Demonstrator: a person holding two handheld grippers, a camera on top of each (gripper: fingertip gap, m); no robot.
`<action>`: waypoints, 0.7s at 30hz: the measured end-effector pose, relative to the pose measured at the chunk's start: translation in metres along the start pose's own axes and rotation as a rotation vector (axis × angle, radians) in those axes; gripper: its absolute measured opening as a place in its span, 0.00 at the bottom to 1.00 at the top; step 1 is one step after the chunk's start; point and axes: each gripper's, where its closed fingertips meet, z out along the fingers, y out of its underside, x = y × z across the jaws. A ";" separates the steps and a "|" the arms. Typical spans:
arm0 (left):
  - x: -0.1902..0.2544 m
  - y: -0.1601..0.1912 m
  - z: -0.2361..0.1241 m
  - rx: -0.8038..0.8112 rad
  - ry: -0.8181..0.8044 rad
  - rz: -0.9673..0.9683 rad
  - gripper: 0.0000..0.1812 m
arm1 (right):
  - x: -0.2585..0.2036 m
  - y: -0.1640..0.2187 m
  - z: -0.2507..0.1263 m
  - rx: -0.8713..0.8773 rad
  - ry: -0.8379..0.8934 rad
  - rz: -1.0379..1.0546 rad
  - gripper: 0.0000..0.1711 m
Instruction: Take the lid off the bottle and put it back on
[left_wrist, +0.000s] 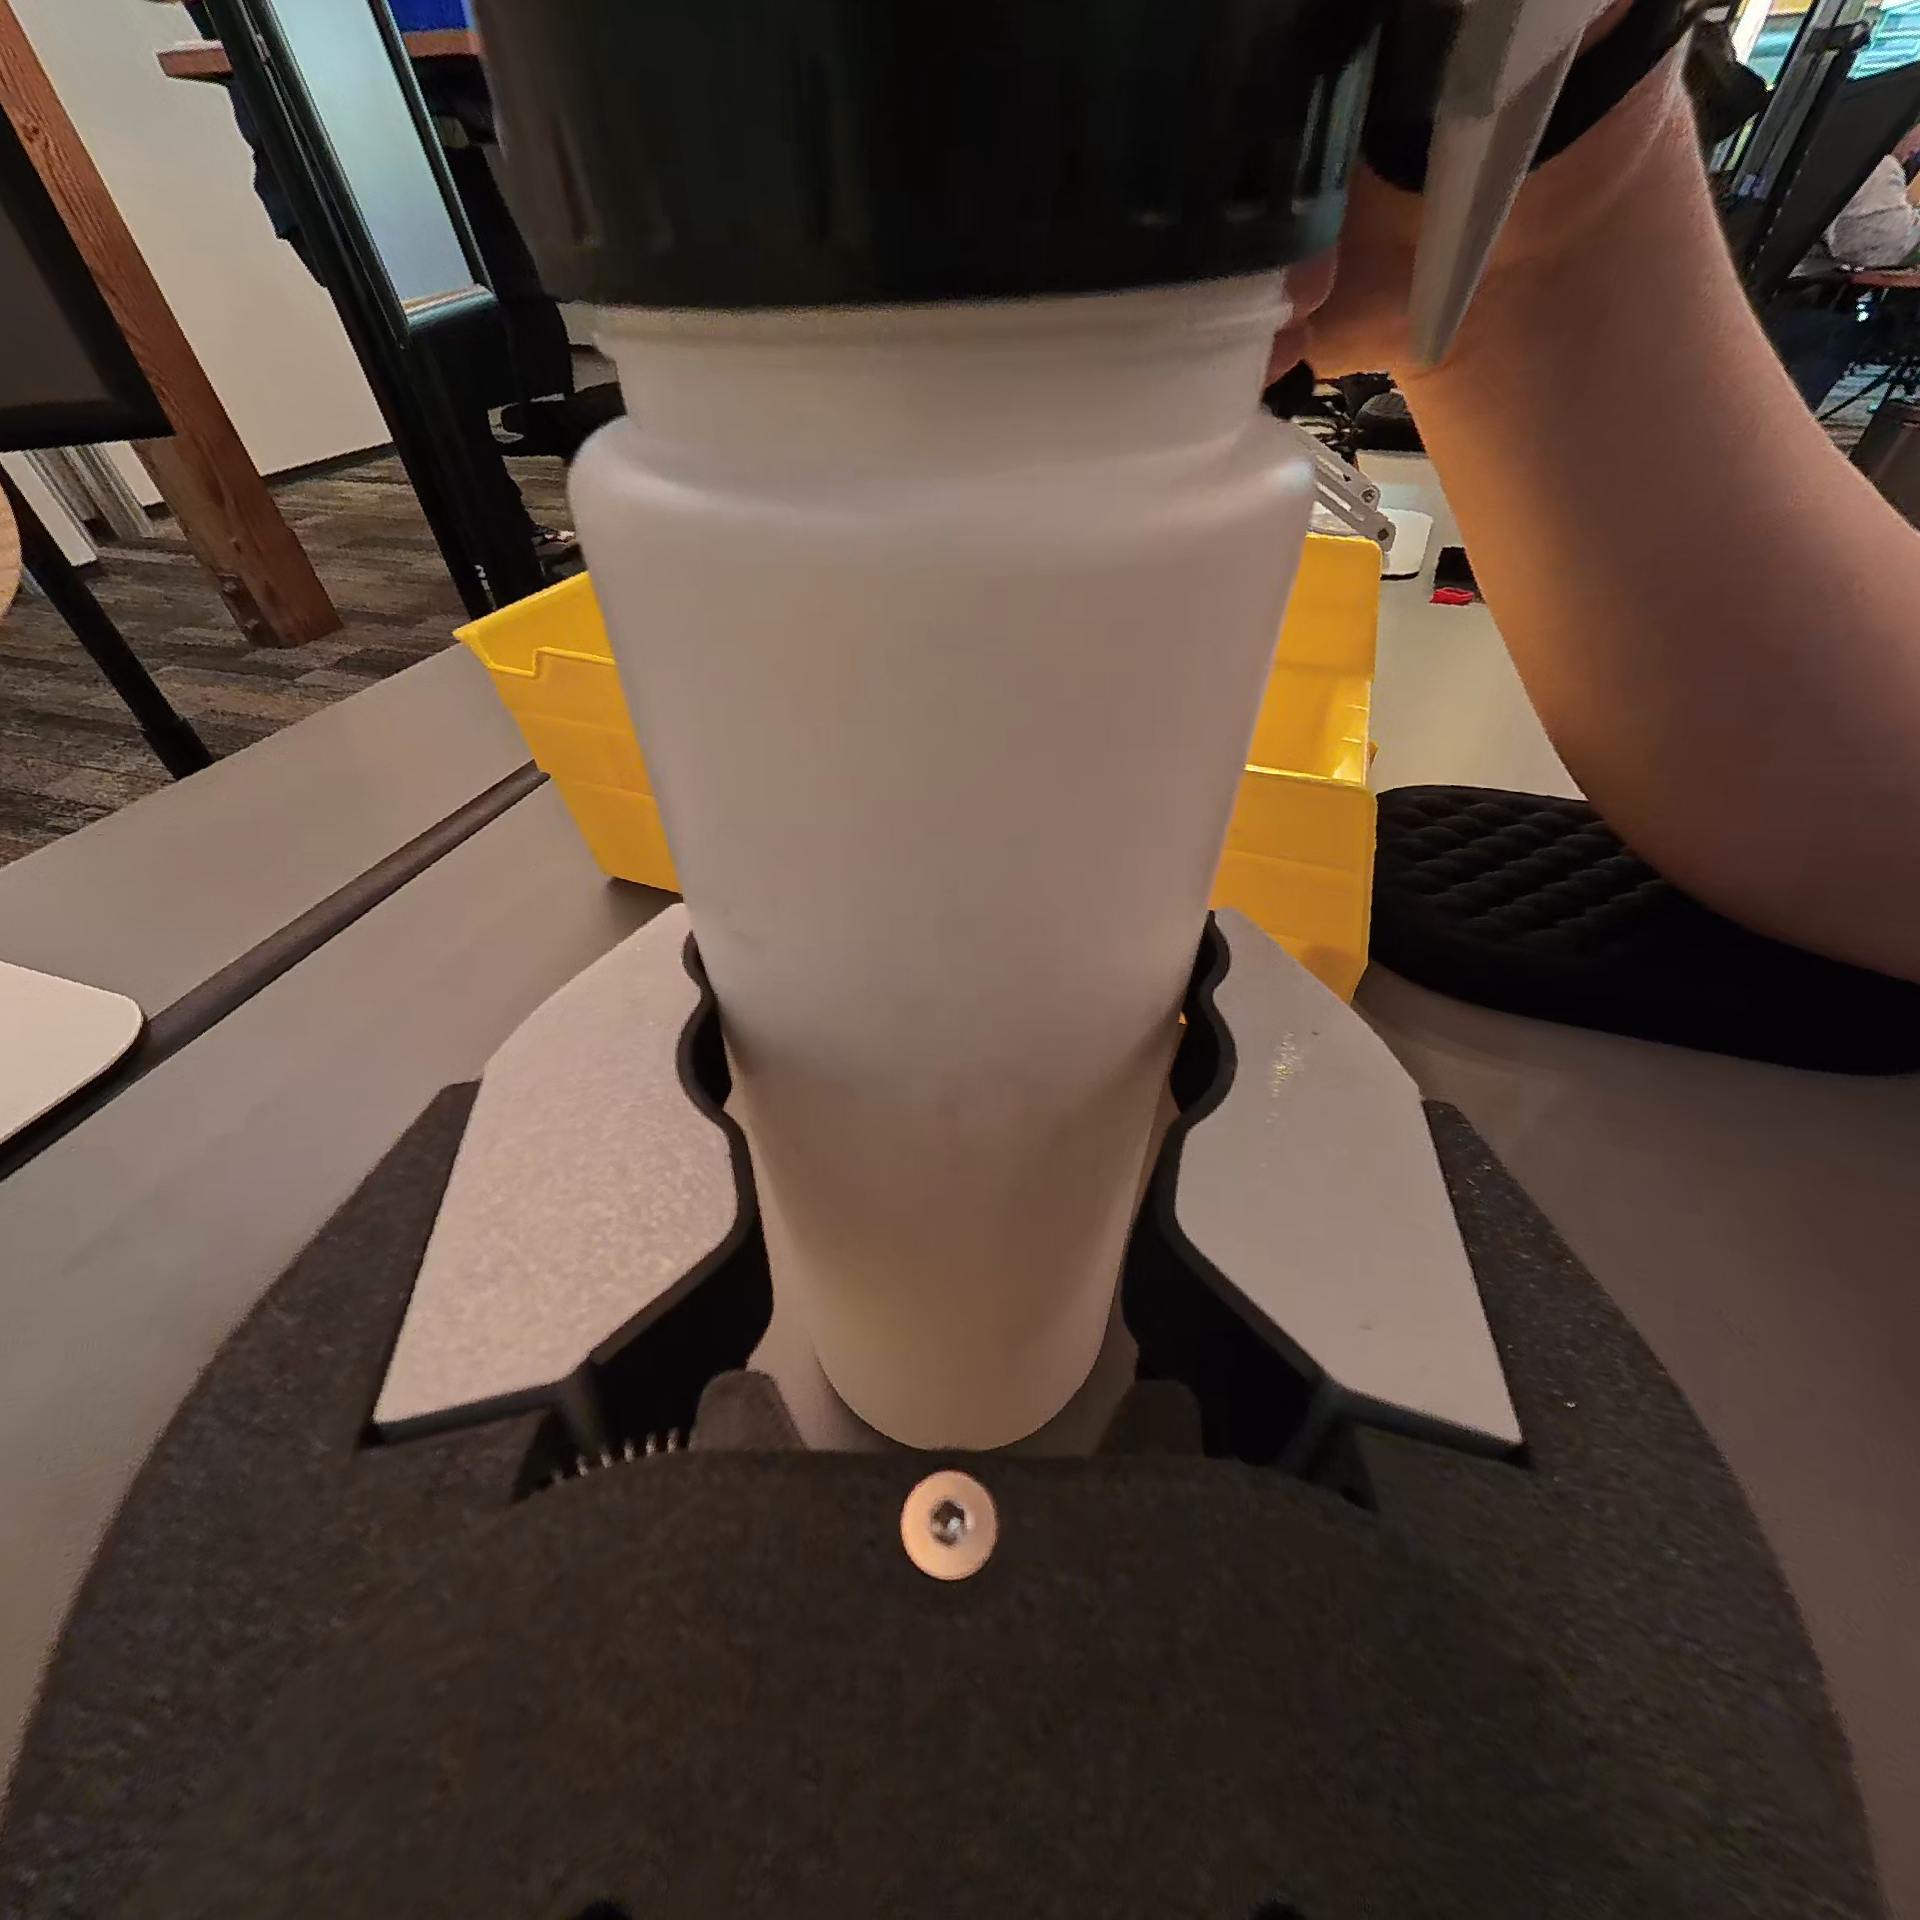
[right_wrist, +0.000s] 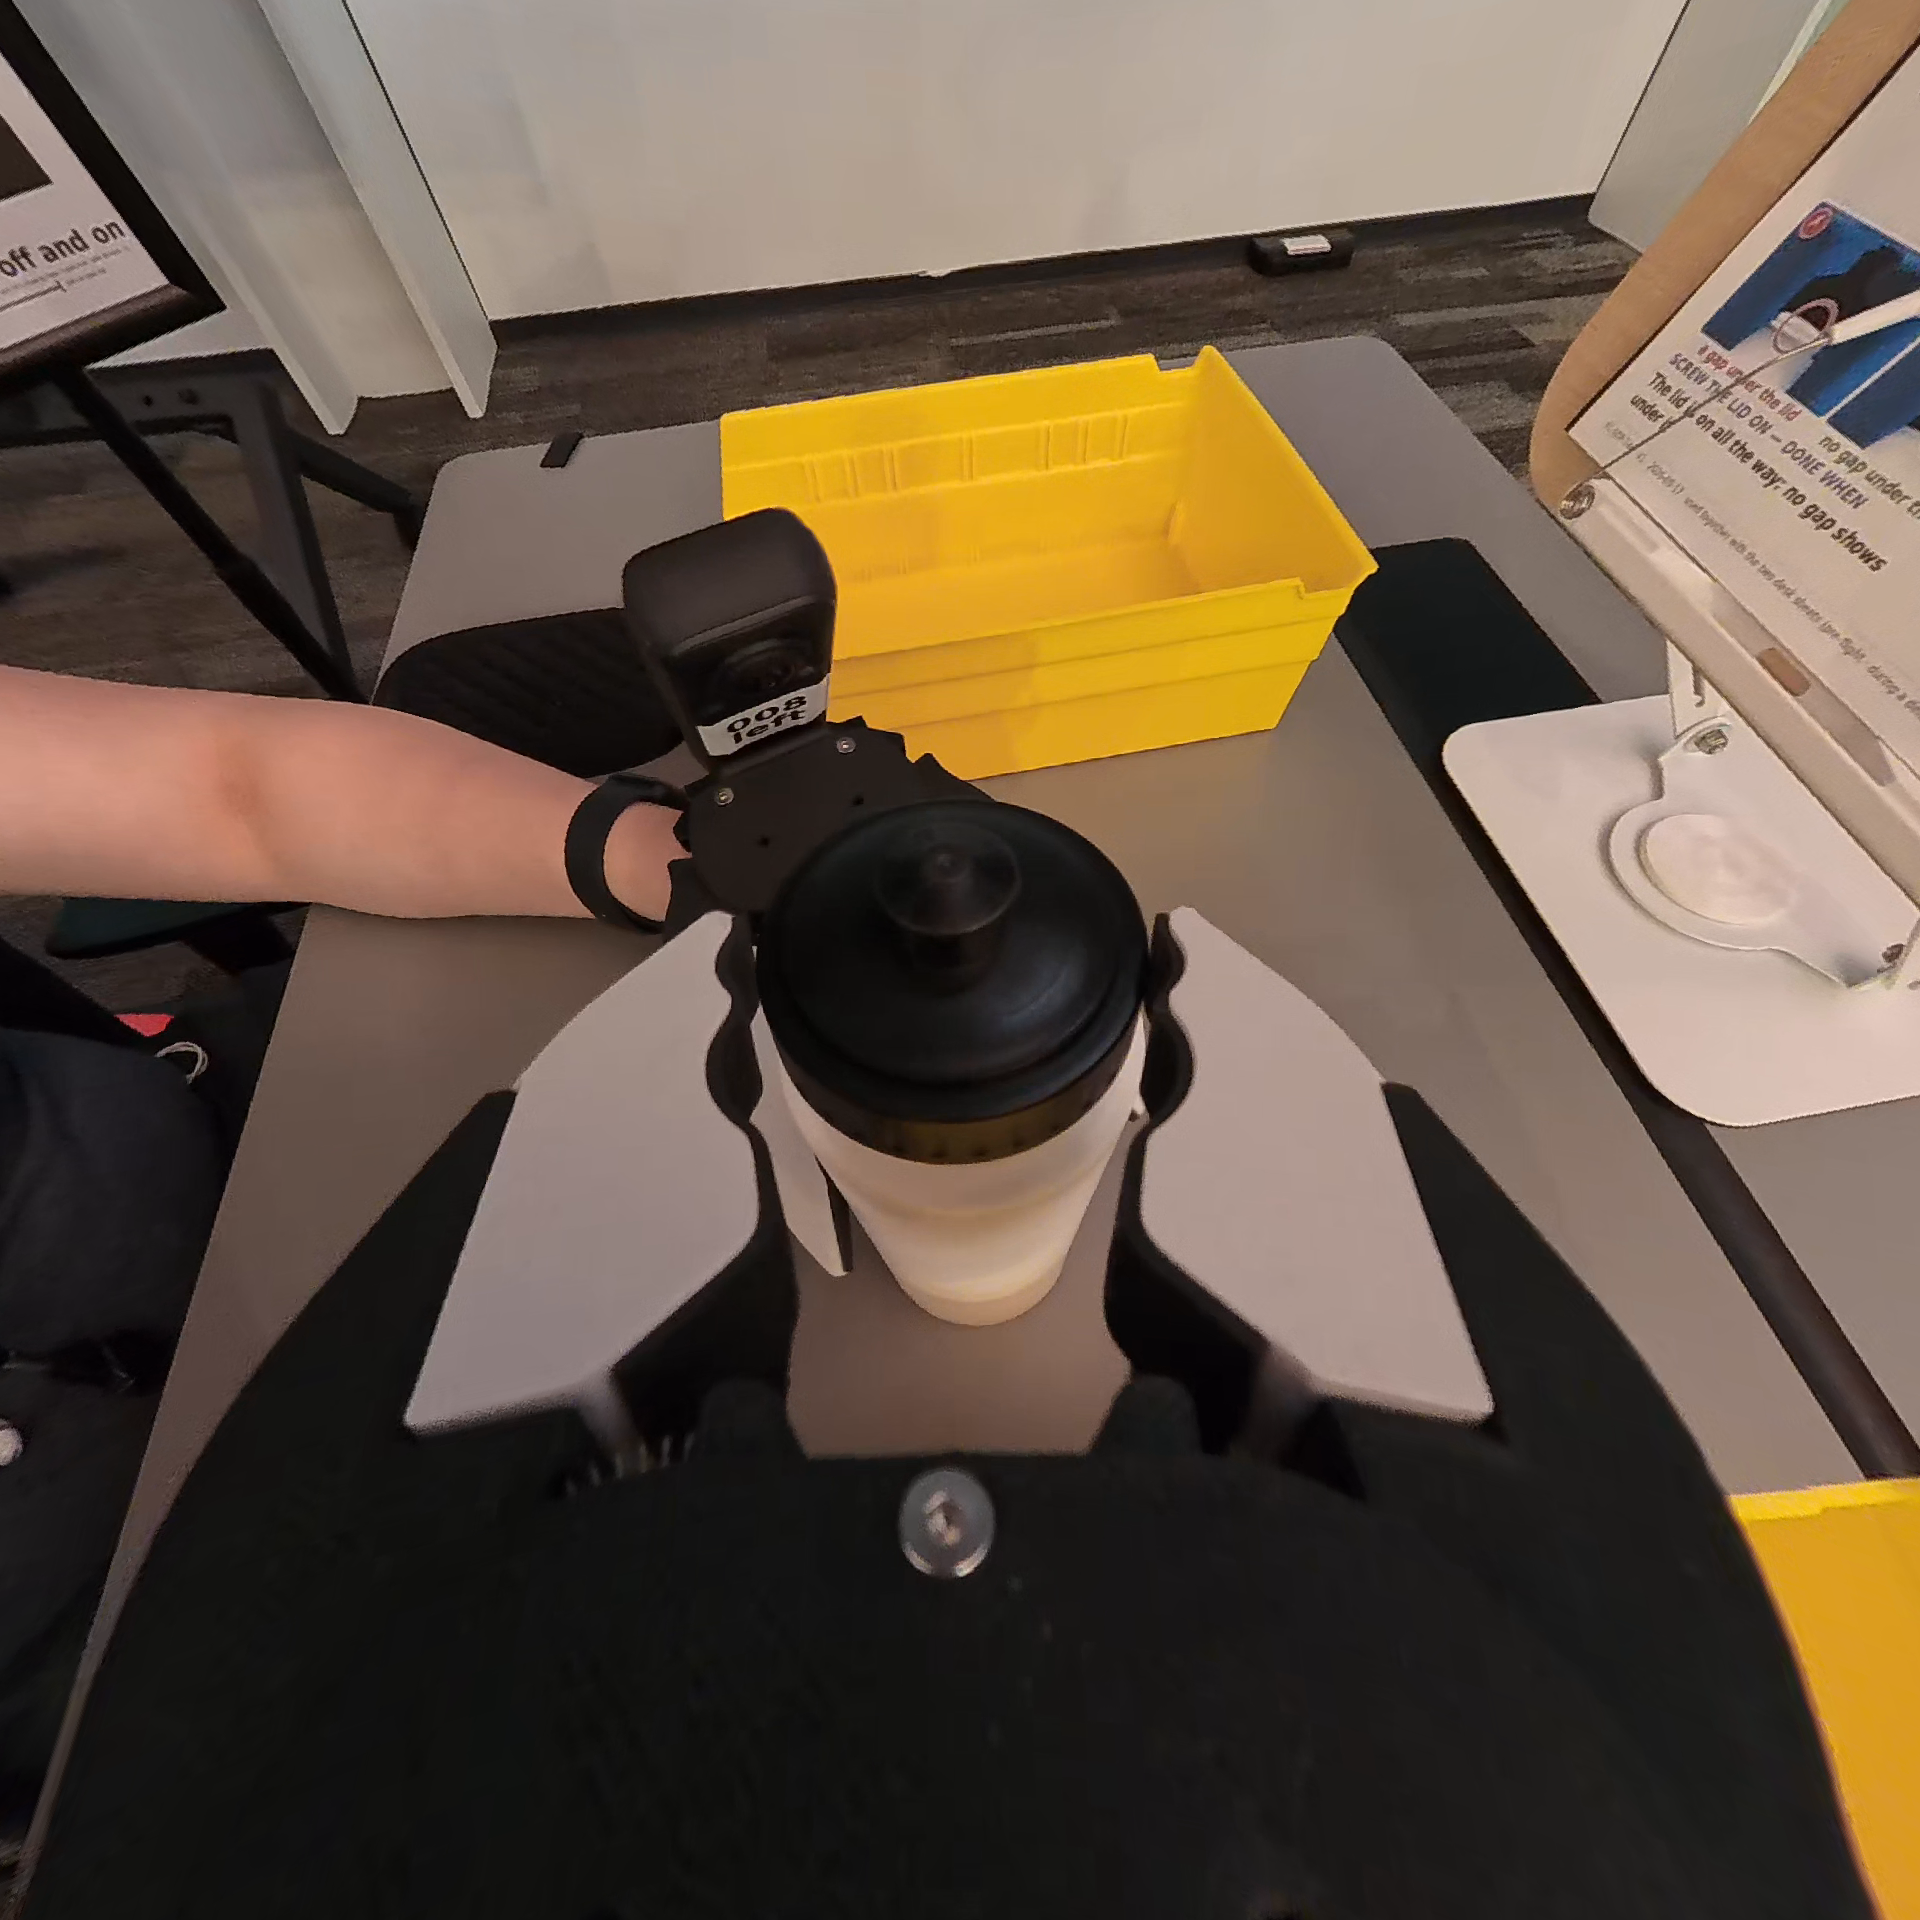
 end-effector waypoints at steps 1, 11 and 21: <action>0.001 0.000 0.000 -0.001 0.012 0.000 0.47 | -0.001 0.000 0.000 0.002 -0.011 -0.003 0.43; 0.042 0.000 -0.003 -0.016 0.283 -0.004 0.47 | -0.034 0.008 -0.011 0.007 -0.231 -0.078 0.43; -0.012 0.002 0.004 -0.052 -0.126 -0.050 0.47 | 0.010 0.003 0.000 -0.026 0.082 0.036 0.43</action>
